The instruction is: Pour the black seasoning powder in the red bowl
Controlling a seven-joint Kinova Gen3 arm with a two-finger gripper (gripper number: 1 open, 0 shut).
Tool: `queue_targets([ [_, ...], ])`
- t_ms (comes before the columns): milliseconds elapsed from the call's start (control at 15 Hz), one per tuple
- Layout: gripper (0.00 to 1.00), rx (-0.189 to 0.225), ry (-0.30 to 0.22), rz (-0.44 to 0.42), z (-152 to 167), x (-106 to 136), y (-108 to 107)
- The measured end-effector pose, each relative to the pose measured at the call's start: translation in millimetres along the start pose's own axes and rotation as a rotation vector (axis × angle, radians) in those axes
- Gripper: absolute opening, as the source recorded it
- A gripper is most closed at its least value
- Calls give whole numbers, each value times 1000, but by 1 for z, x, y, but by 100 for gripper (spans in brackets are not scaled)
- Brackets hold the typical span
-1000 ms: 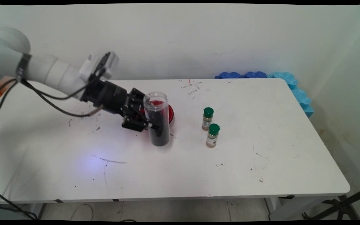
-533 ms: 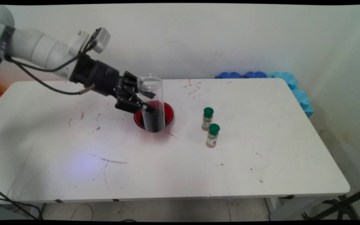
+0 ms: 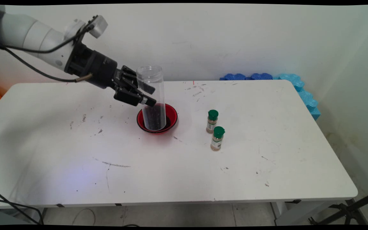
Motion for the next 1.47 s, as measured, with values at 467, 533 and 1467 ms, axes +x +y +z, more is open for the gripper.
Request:
queue_targets([
  [467, 0, -21, 24, -243, -5, 9, -4],
  [533, 0, -18, 29, -271, -5, 10, -6],
  [1467, 0, -9, 26, -724, 11, -6, -26],
])
